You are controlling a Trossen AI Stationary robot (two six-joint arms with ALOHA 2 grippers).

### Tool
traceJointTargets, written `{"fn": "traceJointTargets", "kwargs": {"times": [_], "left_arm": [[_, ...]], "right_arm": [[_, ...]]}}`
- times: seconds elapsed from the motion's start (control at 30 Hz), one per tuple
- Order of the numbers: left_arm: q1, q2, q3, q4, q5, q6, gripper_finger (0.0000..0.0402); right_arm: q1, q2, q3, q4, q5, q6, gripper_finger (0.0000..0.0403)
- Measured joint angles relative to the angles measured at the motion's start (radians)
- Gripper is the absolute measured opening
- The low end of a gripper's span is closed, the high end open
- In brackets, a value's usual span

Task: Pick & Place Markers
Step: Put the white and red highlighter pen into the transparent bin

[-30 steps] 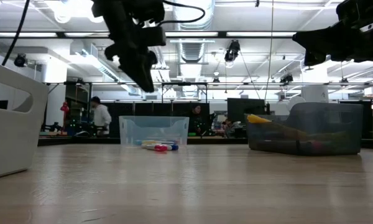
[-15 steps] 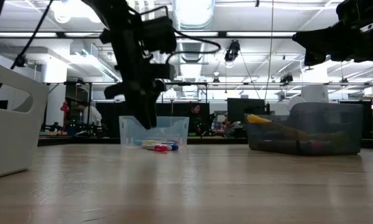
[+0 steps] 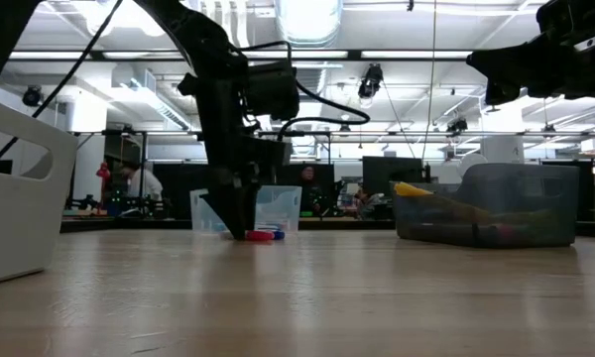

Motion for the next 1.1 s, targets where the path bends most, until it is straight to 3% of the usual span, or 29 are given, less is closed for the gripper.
{"fn": "traceJointTargets", "kwargs": {"times": [0.3, 0.6, 0.77, 1.1], "left_arm": [[0.001, 0.006, 0.000, 0.004, 0.014, -0.013, 0.0113], [0.001, 0.007, 0.002, 0.012, 0.020, -0.023, 0.0021], [0.001, 0.011, 0.025, -0.010, 0.019, -0.025, 0.0025], [0.001, 0.011, 0.222, -0.279, 0.005, -0.092, 0.0024]], "right_arm": [[0.000, 0.000, 0.000, 0.000, 0.000, 0.001, 0.0008], [0.000, 0.000, 0.000, 0.000, 0.000, 0.001, 0.0008], [0.000, 0.000, 0.000, 0.000, 0.000, 0.000, 0.0008], [0.000, 0.000, 0.000, 0.000, 0.000, 0.002, 0.0008]]}}
